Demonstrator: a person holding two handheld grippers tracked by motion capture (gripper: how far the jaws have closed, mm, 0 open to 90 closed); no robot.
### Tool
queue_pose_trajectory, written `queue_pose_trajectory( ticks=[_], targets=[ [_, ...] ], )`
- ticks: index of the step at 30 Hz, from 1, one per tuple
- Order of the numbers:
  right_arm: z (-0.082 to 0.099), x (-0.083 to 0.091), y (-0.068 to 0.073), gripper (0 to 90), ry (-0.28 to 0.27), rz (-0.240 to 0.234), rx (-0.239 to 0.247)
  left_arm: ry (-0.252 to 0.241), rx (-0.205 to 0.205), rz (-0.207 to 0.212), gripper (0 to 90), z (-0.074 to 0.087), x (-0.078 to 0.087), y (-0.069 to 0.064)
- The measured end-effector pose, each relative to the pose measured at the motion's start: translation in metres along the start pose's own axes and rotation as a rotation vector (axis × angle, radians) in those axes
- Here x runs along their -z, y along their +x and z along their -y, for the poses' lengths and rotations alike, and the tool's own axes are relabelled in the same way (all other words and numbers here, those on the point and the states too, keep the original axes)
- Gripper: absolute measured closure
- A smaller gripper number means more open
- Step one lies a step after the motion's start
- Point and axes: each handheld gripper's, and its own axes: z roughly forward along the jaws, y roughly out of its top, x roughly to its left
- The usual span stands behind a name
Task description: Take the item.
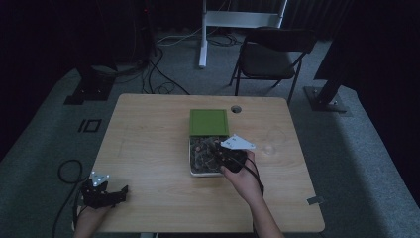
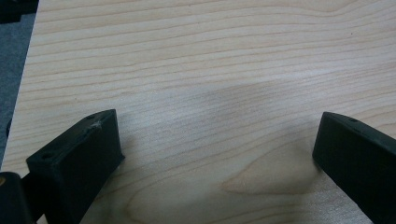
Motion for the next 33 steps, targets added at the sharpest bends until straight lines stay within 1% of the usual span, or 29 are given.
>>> queue_pose_trajectory(
  ticks=[7,13,19,33],
  targets=[
    [-0.004,0.008,-0.007,78.4,-0.015,0.017,0.0,0.001,0.0,0.001,1.7,0.0,0.0,0.0],
    [-0.004,0.014,-0.014,78.4,-0.024,0.033,-0.011,0.001,0.0,0.001,1.7,0.0,0.0,0.0],
    [-0.005,0.02,-0.023,78.4,-0.032,0.043,-0.026,0.001,0.0,0.0,1.7,0.0,0.0,0.0],
    [-0.002,0.035,-0.045,78.3,-0.036,0.091,-0.049,0.001,0.0,0.0,1.7,0.0,0.0,0.0]
  ],
)
